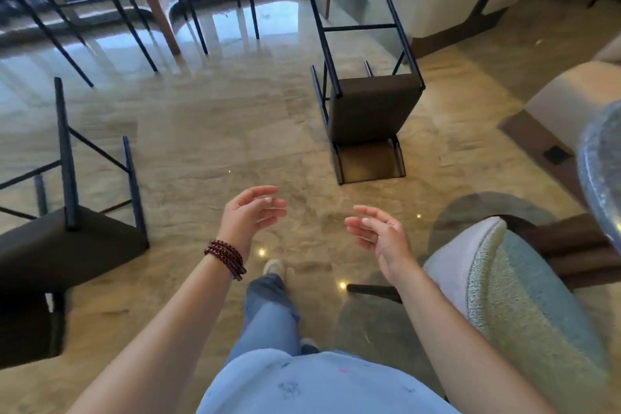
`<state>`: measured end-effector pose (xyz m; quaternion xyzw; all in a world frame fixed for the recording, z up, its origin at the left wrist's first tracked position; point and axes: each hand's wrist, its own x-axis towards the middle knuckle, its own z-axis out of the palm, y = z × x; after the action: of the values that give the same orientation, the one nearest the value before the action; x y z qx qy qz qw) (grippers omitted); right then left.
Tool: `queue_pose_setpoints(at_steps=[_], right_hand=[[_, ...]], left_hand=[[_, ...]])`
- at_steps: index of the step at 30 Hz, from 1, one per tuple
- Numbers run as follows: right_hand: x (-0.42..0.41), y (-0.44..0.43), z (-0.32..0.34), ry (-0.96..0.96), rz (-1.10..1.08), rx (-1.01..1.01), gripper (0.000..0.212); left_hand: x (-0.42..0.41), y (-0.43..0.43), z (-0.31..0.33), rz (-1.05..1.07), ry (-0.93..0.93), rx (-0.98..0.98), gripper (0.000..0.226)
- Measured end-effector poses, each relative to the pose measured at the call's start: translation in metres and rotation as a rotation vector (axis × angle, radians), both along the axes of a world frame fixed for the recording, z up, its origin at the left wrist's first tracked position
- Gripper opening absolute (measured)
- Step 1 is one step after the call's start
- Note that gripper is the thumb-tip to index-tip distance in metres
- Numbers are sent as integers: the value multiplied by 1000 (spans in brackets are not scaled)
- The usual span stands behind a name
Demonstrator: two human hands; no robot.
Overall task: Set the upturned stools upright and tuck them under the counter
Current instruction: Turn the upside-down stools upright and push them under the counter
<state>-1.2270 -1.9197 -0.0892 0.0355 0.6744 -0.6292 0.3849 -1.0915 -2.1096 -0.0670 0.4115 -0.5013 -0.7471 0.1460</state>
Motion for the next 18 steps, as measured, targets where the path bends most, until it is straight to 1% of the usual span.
queue_pose_setpoints(at_steps=[6, 10, 14, 18], right_hand=[[-60, -61, -13, -11, -164, 16, 30], [-98, -104, -11, -32, -255, 4, 29], [-134, -137, -13, -49, -334, -24, 28], [-169, -152, -16, -49, -382, -23, 28]], left_hand=[[-85, -80, -21, -117, -28, 13, 25], [-140, -129, -19, -220, -58, 9, 26], [-191, -163, -19, -307, -63, 1, 26], [-237, -180, -25, -355, -74, 15, 26]])
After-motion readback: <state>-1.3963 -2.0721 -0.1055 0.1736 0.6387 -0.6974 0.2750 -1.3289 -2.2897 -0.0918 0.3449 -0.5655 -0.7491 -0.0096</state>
